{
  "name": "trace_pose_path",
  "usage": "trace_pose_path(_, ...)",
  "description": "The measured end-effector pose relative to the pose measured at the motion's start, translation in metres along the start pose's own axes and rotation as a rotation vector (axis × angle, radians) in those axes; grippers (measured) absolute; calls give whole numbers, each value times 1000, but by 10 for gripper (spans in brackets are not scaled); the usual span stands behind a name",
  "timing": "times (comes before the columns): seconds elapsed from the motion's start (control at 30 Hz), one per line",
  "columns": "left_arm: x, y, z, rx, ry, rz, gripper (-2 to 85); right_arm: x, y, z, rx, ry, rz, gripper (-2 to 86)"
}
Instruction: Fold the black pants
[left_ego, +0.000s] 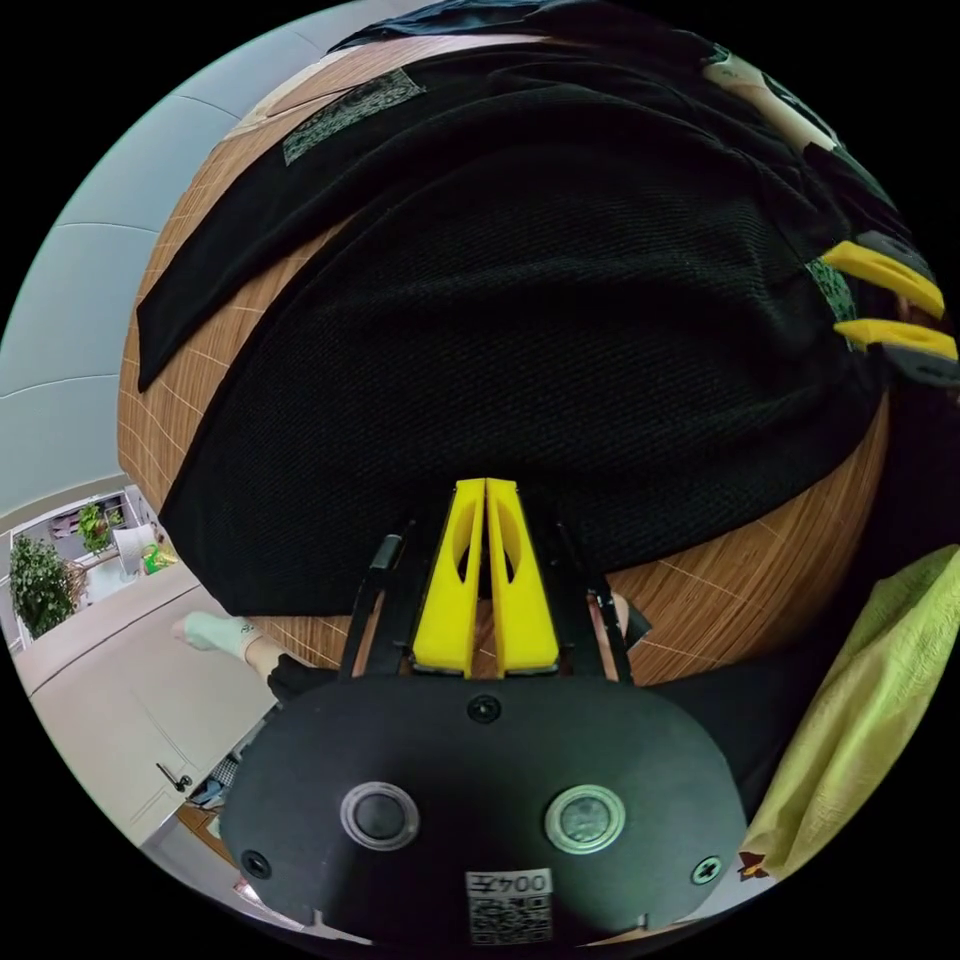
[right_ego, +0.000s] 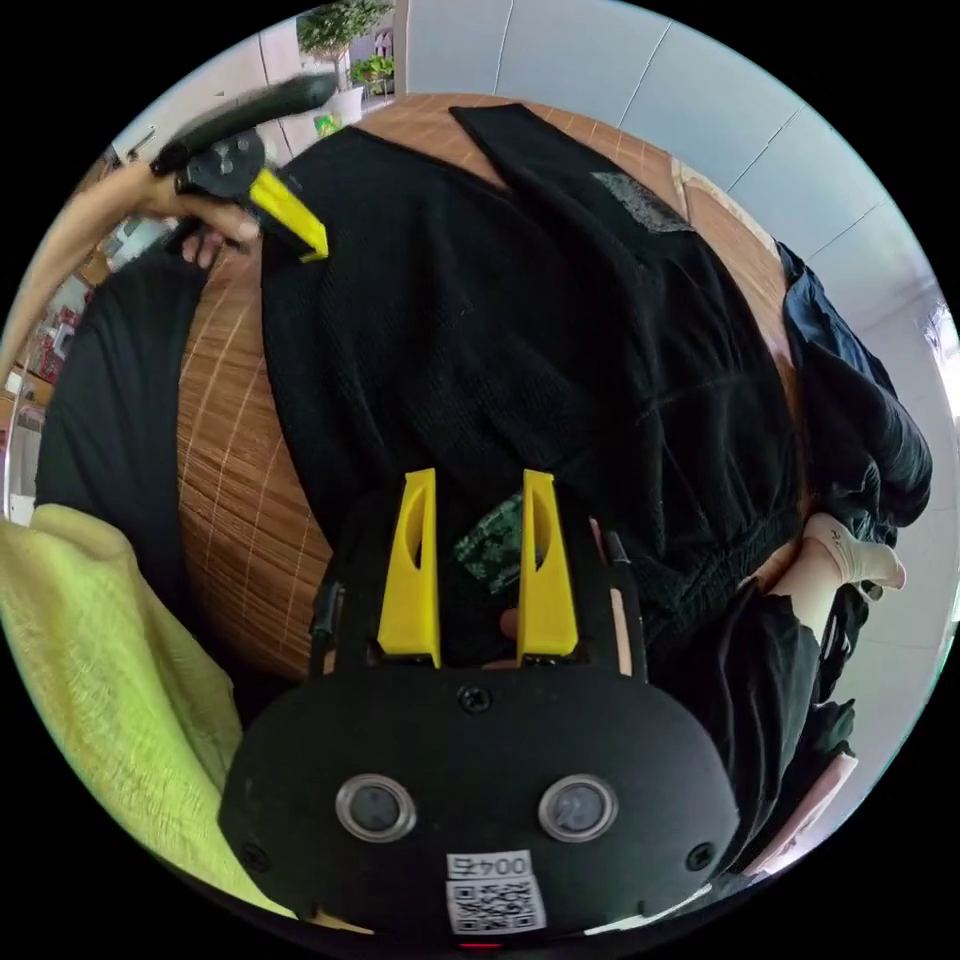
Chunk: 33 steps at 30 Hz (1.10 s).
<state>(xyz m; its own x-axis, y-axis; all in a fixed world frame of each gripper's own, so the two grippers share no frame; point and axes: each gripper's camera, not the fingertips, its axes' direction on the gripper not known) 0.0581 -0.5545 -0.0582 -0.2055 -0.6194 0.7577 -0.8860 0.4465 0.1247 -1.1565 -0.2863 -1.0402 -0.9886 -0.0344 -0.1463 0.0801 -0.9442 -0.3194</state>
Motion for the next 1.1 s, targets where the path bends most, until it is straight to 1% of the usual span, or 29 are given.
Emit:
trace_pose_path(0.07, 7, -7, 5, -17, -19, 22, 2, 33, -10, -24, 78, -51, 42, 122)
trace_pose_path(0.1, 12, -11, 7, -26, -36, 38, 2, 63, -23, -36, 120, -50, 62, 119)
trace_pose_path(0.2, 22, -17, 12, -41, -67, 63, 2, 147, -64, -44, 183, 7, 125, 106)
trace_pose_path(0.27, 28, -21, 16, -49, -83, 78, 2, 192, -88, -30, 164, -51, 147, 103)
trace_pose_path(0.33, 28, -21, 18, -43, -80, 83, 2, 232, -108, 1, 160, -206, 198, 106)
trace_pose_path(0.37, 28, -20, 19, -34, -75, 87, 2, 235, -112, 11, 142, -209, 195, 109)
trace_pose_path(0.47, 21, -16, 21, -10, -36, 67, 2, 232, -119, 60, 22, -61, 146, 116)
trace_pose_path(0.53, 15, -15, 22, 0, -7, 47, 2, 239, -116, 72, 36, 31, 173, 125)
trace_pose_path(0.63, 12, -16, 23, 2, 20, 31, 3, 254, -116, 77, 46, -31, 201, 133)
trace_pose_path(0.77, 17, -21, 23, -9, 15, 32, 3, 273, -118, 82, 42, 8, 296, 131)
trace_pose_path(0.87, 23, -22, 22, -5, 7, 37, 4, 285, -114, 79, 68, -38, 349, 128)
trace_pose_path(0.97, 23, -21, 21, 8, 19, 20, 3, 258, -119, 48, 159, -16, 280, 131)
trace_pose_path(1.03, 25, -20, 19, 15, 22, 16, 3, 211, -126, 20, 227, -119, 151, 127)
trace_pose_path(1.07, 28, -21, 18, 17, 18, 19, 3, 194, -128, 15, 233, -150, 105, 127)
trace_pose_path(1.1, 32, -22, 16, 15, 8, 29, 3, 156, -133, 12, 220, -193, -1, 127)
